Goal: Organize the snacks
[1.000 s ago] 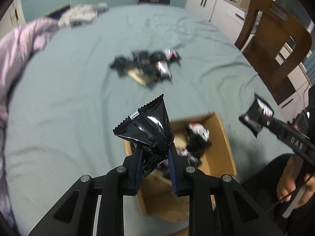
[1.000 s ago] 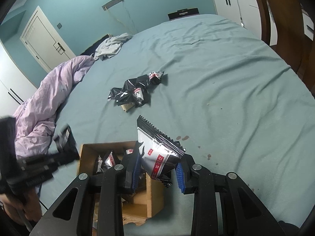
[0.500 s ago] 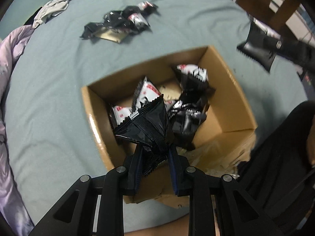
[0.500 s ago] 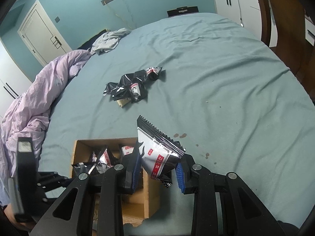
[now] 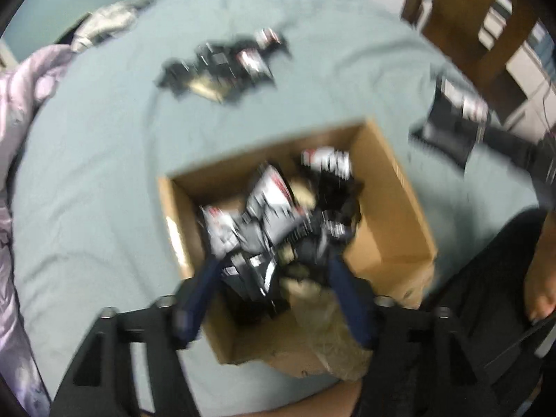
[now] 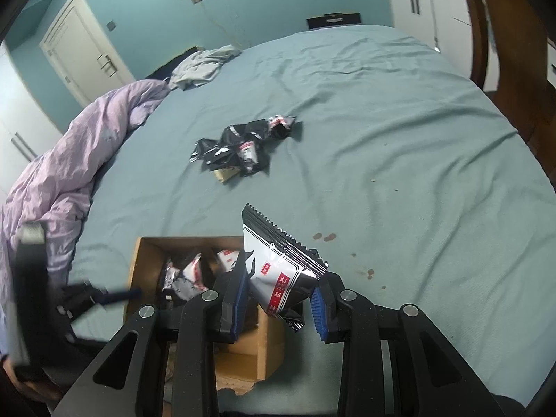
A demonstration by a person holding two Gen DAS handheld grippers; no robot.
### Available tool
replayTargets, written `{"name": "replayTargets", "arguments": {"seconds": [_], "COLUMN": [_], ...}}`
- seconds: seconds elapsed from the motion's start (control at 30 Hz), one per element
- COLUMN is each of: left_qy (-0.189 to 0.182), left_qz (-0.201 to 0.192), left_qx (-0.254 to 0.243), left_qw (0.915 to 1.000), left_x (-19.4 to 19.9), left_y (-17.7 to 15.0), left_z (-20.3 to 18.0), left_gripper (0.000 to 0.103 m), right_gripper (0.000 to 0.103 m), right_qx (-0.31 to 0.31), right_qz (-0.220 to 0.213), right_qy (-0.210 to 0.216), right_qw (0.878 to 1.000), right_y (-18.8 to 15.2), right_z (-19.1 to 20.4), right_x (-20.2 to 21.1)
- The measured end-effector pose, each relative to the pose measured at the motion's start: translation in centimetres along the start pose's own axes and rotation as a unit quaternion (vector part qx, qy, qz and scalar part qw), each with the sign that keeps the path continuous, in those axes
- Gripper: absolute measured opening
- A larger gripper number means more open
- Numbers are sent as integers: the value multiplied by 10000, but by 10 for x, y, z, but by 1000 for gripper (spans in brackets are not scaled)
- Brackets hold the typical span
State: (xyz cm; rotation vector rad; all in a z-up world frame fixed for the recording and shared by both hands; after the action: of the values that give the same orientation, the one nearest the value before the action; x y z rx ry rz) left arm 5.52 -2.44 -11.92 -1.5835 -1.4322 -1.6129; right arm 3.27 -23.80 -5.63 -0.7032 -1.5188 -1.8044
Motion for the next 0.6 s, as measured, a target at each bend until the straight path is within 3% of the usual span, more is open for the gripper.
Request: {"name": "replayTargets", "arguments": {"seconds": [0.1, 0.3, 0.5, 0.6], "left_qy": [369, 992, 1111, 1059], "left_qz": [-343, -452, -326, -324], "left_qx": [-36, -79, 203, 256], "left_qw": [9987, 9940, 9931, 9935], "left_x": [13, 12, 6, 8], "left_y": [10, 20, 19, 18], "left_z": [9, 31, 50, 51], "left_gripper": [80, 80, 80, 80], "right_gripper": [30, 30, 30, 30], "right_qx": [397, 1290, 1584, 1436], "right_qz": [-43, -35, 407, 435], "right_qy": [-83, -140, -140, -98], "right_qw": [9992, 9915, 9864, 9886], "right_y": [-5, -18, -29, -24], "right_z": [12, 45, 55, 55], "right_x": [1, -1, -17, -16]}}
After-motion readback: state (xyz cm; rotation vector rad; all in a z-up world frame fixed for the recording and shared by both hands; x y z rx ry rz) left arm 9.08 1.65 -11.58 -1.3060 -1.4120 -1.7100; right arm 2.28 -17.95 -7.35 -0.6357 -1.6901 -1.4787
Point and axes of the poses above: each gripper's, at about its wrist camera, not at the fingertips, and x roughly against the way its jaws point, z to its left, y to its top, the point moved 9 cm from there along -x, roughly the way its jaws point, and after that the axes turned 12 degrees about -y, right-handed, at the moved point
